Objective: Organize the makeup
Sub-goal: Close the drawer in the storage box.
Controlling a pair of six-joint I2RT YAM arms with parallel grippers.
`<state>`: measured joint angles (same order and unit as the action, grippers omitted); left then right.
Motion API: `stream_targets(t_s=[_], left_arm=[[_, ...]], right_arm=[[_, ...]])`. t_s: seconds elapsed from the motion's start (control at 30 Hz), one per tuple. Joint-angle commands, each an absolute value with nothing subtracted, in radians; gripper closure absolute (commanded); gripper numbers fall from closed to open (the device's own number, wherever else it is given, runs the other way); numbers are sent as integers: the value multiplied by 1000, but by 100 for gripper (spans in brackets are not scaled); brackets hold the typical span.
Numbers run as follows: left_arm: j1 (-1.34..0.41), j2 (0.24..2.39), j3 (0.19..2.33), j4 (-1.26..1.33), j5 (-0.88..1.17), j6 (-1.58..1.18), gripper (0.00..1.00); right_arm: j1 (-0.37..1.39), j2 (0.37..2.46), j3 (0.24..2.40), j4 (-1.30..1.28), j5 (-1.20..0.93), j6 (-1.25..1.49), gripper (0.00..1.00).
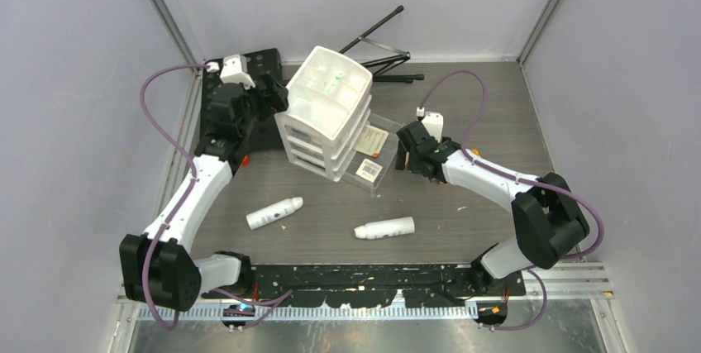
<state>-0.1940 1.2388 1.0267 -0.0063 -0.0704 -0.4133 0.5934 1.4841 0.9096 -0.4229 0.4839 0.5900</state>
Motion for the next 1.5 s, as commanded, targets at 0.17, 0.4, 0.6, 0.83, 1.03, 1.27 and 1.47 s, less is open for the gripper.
stream_targets(t_s=[0.17, 0.4, 0.6, 0.83, 1.03, 1.27, 1.47], left_arm=[[-189, 1119, 888, 150, -96, -407, 11], [-190, 1105, 826, 196, -114, -414, 11], [-191, 1118, 819, 216, -93, -415, 12], [-190, 1151, 842, 222, 18, -410, 15], [-190, 1161, 846, 229, 62, -410, 15], [-190, 1187, 856, 238, 119, -407, 17], [-190, 1194, 859, 241, 134, -403, 17]], right_arm=[[590, 1474, 933, -404, 456, 611, 13], [590, 1469, 922, -414, 470, 605, 13], [590, 1493, 932, -416, 457, 610, 13], [590, 1524, 934, -389, 447, 631, 15], [590, 1570, 945, -377, 447, 644, 16], [590, 1601, 946, -343, 418, 656, 17], [591, 1623, 955, -330, 390, 659, 18]])
